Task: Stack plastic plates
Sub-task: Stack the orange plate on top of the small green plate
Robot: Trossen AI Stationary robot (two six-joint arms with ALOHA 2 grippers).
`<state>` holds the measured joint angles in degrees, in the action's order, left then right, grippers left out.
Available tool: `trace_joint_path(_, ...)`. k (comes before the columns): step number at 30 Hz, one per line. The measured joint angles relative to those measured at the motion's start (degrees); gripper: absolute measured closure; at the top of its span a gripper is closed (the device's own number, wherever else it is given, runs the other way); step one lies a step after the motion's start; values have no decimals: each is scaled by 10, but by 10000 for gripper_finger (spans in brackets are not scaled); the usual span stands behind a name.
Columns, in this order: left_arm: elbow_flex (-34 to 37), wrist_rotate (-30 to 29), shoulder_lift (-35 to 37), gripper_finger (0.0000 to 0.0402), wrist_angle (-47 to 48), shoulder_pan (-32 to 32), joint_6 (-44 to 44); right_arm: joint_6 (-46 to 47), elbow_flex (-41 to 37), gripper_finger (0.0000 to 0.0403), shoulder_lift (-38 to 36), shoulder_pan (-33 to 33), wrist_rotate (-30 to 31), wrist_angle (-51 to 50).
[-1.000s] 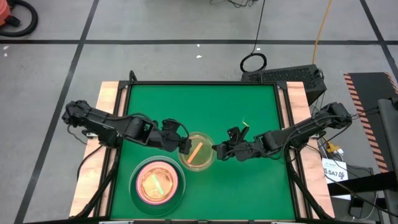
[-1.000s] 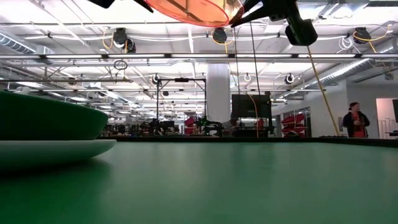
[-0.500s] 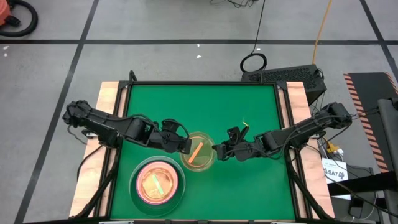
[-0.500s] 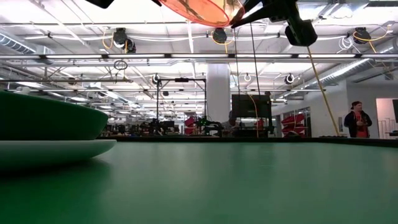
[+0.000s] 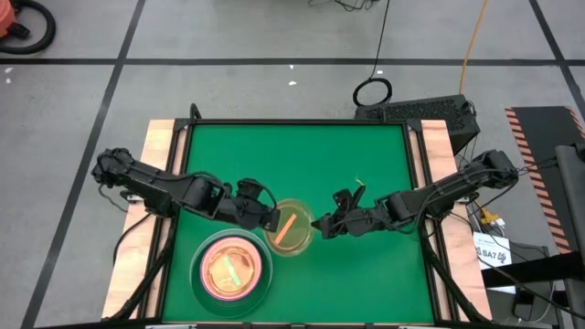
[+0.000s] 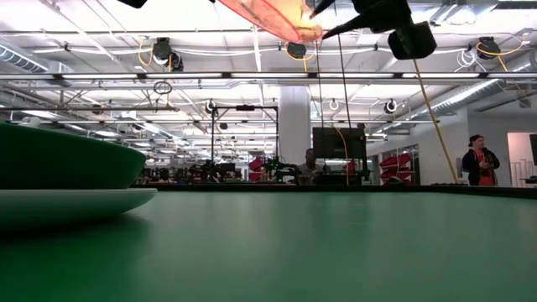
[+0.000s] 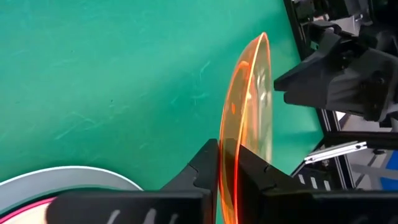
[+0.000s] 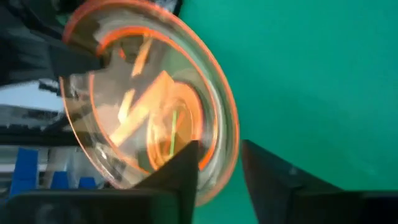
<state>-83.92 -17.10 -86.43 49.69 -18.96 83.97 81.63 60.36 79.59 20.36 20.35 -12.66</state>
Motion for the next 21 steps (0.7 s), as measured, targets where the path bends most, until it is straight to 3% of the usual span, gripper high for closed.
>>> trace_joint_path(6,0,6,0,372,5,-16,-20,10,0,194,-10,0,-47,-31)
trace_joint_path(10,0,24,0,372,26,-42,-38,-8,0,147,-22,1,-88,-59)
trace_joint_path(15,0,65,0,372,122,-83,-78,-43,0,124,-43,16,-115,-93)
trace_joint_path(21,0,123,0,372,216,-107,-224,-63,0,122,-57,34,-115,-120)
